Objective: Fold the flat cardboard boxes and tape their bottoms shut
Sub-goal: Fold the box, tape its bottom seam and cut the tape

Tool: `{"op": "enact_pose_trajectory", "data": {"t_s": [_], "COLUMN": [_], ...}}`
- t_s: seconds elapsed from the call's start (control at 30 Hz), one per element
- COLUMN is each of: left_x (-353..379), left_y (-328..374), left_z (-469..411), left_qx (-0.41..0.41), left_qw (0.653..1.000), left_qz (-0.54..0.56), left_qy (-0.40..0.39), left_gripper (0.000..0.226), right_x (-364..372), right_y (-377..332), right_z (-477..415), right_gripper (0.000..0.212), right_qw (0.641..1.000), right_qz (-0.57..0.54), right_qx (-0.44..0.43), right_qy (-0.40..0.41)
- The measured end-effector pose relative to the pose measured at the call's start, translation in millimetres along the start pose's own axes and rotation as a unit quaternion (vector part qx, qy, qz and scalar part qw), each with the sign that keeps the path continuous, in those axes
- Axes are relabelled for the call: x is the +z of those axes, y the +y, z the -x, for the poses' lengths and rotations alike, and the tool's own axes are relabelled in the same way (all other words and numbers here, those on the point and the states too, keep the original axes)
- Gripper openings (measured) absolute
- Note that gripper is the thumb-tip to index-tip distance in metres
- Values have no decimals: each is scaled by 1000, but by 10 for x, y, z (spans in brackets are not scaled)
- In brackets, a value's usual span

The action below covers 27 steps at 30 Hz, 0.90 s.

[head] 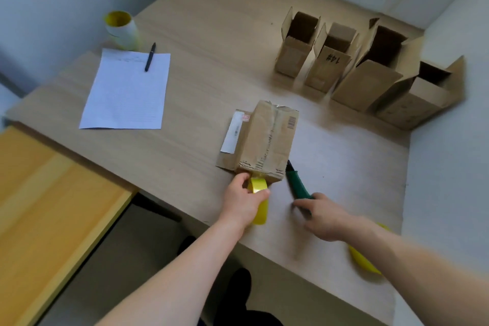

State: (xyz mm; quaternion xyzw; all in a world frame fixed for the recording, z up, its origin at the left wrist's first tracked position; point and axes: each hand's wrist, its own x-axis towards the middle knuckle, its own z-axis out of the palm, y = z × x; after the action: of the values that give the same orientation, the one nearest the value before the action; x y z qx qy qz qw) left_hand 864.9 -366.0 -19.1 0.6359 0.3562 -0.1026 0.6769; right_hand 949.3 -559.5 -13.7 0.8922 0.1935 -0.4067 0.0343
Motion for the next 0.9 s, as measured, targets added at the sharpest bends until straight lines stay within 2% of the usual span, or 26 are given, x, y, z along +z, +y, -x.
{"op": "enact_pose_trajectory", "data": {"t_s": [0.1, 0.27, 0.33, 0.43, 0.5, 0.57, 0.67, 0.73, 0.8, 0.9], "left_x": [25, 67, 81, 59, 30, 3, -54, -100, -134, -187], "left_y": [48, 177, 167, 129, 100, 95, 116, 154, 214, 302], "left_z": [-62, -106, -129, -132, -139, -141, -164, -212, -257, -300], "left_qx": [10, 30, 22, 16, 12, 6, 8, 14, 22, 25], "left_qw": [1000, 997, 997, 998, 999, 999, 998, 997, 995, 993], "left_qz": [-9, -59, -64, -58, -50, -43, -53, -57, -71, -72], "left_qy": [21, 27, 27, 15, 3, -8, -21, -41, -62, -90], "left_gripper": [78, 79, 82, 71, 71, 73, 61, 58, 59, 73], "right_x": [5, 4, -14, -40, -62, -113, -283, -389, -477, -571], "right_y": [-26, -24, -30, -33, -67, -149, -375, -492, -578, -702], "right_z": [-4, 6, 10, 16, 26, 23, 17, -31, -76, -122], "right_gripper": [36, 25, 23, 17, 28, 44, 40, 36, 37, 57], "right_qw": [999, 996, 995, 990, 984, 965, 898, 868, 863, 891], "right_qz": [20, 7, -28, -104, -138, -212, -375, -425, -428, -372], "right_qx": [-21, -20, -3, 29, 49, 56, 44, 43, 44, 45], "right_qy": [23, 83, 92, 93, 99, 144, 226, 253, 265, 258]}}
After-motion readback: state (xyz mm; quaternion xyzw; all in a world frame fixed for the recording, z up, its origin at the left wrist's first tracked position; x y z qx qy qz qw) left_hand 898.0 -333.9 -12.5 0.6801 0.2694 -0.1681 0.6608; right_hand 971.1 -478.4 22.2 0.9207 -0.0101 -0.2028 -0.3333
